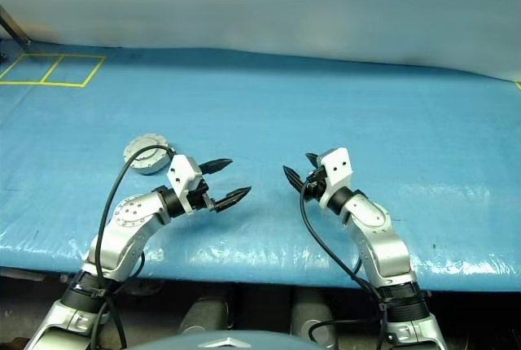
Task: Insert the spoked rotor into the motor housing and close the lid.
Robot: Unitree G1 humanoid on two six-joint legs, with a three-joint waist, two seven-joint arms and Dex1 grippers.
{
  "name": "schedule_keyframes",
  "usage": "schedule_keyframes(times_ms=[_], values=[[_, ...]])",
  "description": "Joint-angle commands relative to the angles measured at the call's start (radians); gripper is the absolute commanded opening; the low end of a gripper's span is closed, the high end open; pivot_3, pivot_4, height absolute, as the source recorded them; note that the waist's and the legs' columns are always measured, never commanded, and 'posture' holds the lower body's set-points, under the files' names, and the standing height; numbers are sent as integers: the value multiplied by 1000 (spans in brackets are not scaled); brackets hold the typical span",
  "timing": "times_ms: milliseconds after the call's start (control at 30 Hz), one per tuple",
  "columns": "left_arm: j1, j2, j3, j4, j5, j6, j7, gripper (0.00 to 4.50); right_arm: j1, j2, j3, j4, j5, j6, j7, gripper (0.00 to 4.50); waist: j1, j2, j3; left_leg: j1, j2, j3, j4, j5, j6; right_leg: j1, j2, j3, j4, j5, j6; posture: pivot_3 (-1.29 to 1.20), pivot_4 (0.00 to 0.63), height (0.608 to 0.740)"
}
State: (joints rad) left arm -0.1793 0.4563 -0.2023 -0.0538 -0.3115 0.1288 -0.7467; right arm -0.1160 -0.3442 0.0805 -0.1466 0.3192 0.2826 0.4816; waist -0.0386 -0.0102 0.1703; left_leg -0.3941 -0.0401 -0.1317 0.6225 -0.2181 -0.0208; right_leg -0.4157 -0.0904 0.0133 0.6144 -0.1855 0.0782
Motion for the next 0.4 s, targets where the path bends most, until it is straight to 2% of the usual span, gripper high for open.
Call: schedule_keyframes(times_ms=[33,67,100,400], values=[[-25,-6,7,51,30,-74,-46,4500,0,-27,-15,-38,-1,-8,42,4064,4,0,0,0,0,0,0,0,0,0,0,0,0,0,0,0,150,740],[-26,-11,11,59,29,-80,-54,4500,2,-36,-14,-42,-6,-3,49,4375,5,0,0,0,0,0,0,0,0,1,0,0,-1,0,1,0,150,740],[-26,-16,17,67,26,-88,-59,4500,4,-41,-14,-45,-13,1,46,4463,6,0,0,0,0,0,1,0,0,1,0,0,-1,0,1,0,150,740],[-23,-44,36,106,42,-130,-58,4500,5,-45,-5,-45,-22,37,67,4463,12,0,0,0,-1,0,1,0,1,1,-1,0,-1,1,2,0,150,740]])
